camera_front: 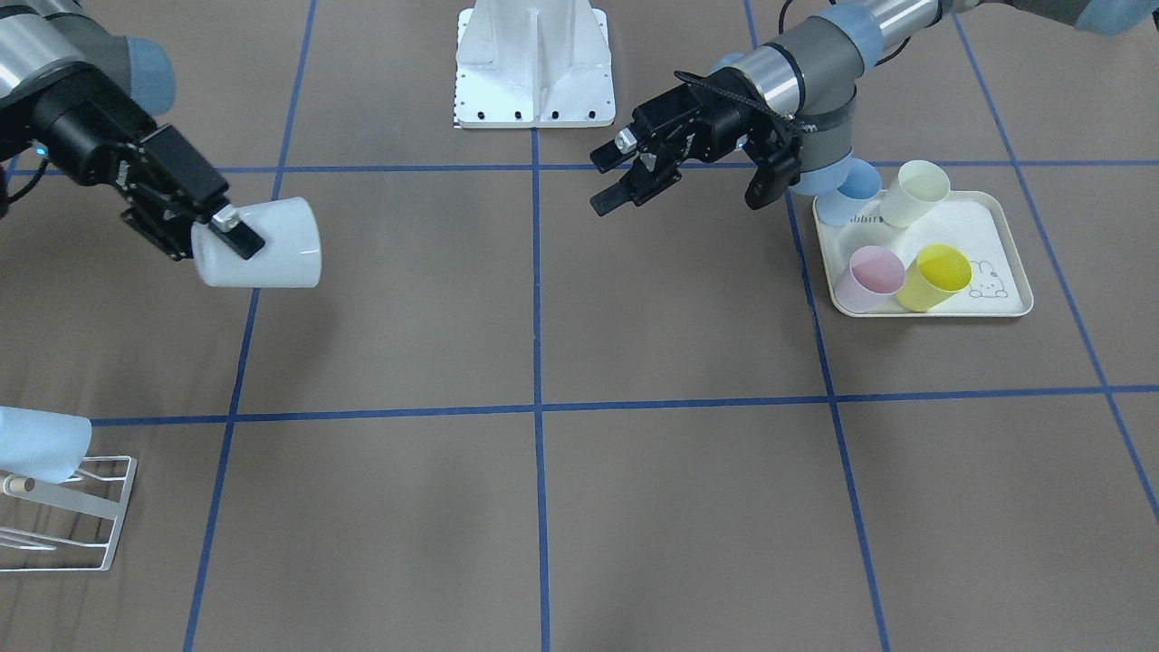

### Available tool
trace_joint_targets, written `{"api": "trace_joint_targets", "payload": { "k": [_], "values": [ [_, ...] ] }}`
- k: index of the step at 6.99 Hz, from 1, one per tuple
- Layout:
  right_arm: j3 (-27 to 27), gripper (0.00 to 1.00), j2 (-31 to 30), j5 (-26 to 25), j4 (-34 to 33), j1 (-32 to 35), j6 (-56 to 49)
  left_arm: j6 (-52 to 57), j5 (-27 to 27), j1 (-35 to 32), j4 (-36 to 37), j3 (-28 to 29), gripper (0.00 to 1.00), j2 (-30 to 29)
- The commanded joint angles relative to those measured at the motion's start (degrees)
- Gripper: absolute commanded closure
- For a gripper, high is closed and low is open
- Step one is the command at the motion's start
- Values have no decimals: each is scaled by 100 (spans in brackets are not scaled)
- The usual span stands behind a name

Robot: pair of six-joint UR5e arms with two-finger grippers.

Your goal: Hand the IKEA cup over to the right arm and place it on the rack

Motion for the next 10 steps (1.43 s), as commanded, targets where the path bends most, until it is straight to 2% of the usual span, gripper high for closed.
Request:
{"api": "trace_joint_targets", "payload": {
  "k": [1, 2, 3, 4, 6, 8, 10],
  "values": [
    [-34, 73, -762, 63, -570, 657, -2493, 303, -787, -677, 294, 160, 2, 202],
    [-43, 73, -869, 3, -966, 826, -3334, 496, -1638, -1247, 828, 169, 2, 204],
    [-95, 74, -975, -15, -1188, 1071, -3926, 1072, -2265, -1627, 1329, 169, 2, 213],
    [-95, 75, -958, -102, -1582, 1265, -4593, 1505, -2384, -1753, 1656, 169, 2, 230],
    [-252, 75, -801, -969, -2286, 1329, -5065, 1641, -2394, -1763, 1677, 160, 2, 362],
    [-971, 74, -477, -991, -2175, 1320, -5013, 1641, -2403, -1754, 1668, 178, 2, 371],
    [-1167, 73, -457, -982, -2166, 1294, -4995, 1641, -2394, -1737, 1668, 178, 2, 362]
  ]
}}
